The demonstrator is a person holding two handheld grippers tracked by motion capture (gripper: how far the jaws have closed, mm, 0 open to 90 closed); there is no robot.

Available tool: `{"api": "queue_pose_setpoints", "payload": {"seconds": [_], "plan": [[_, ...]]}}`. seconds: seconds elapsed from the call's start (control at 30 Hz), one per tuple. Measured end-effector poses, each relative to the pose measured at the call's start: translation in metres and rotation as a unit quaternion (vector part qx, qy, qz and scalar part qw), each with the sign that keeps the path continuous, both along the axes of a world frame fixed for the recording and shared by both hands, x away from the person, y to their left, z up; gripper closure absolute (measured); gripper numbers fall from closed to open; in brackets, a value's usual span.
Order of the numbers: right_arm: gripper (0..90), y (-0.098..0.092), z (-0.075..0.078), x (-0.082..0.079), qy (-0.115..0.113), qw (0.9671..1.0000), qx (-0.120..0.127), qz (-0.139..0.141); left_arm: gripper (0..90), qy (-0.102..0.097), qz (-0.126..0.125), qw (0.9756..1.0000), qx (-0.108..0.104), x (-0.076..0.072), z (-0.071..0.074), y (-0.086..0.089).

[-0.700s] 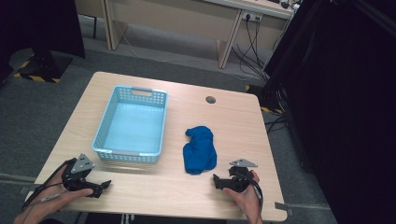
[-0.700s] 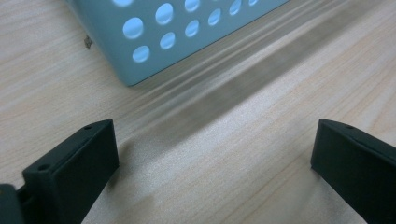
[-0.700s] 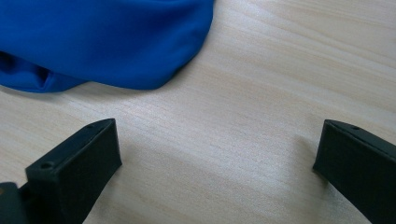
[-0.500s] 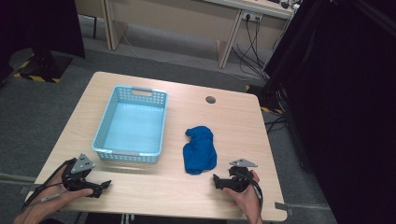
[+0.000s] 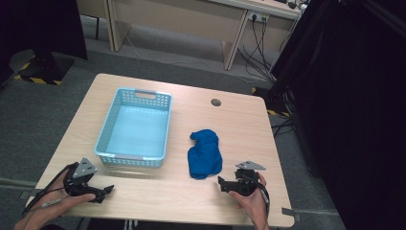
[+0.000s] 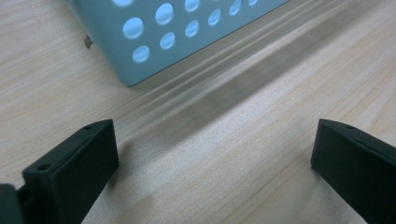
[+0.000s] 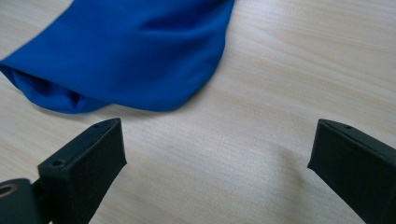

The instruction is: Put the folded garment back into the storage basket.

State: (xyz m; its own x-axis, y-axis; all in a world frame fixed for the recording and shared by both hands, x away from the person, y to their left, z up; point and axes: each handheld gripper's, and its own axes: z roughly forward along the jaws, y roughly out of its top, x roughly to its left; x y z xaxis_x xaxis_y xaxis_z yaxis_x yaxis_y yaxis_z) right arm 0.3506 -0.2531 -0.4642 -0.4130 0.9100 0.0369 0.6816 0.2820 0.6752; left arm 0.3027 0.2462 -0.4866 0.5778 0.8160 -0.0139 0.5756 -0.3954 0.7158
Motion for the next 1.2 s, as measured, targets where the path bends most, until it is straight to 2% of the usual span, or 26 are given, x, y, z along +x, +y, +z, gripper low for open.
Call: {"api": "queue_pose_setpoints", "payload": {"seconds": [0.5, 1.2], "plan": [[2.7, 0.01, 0.016, 0.006, -0.019, 0.9993, 0.031, 0.011, 0.0, 0.0, 0.0, 1.0, 0.0, 0.0, 0.0, 0.0], [2.8, 0.026, 0.024, 0.021, -0.016, 0.9986, 0.049, 0.016, 0.0, 0.0, 0.0, 1.0, 0.0, 0.0, 0.0, 0.0]]}}
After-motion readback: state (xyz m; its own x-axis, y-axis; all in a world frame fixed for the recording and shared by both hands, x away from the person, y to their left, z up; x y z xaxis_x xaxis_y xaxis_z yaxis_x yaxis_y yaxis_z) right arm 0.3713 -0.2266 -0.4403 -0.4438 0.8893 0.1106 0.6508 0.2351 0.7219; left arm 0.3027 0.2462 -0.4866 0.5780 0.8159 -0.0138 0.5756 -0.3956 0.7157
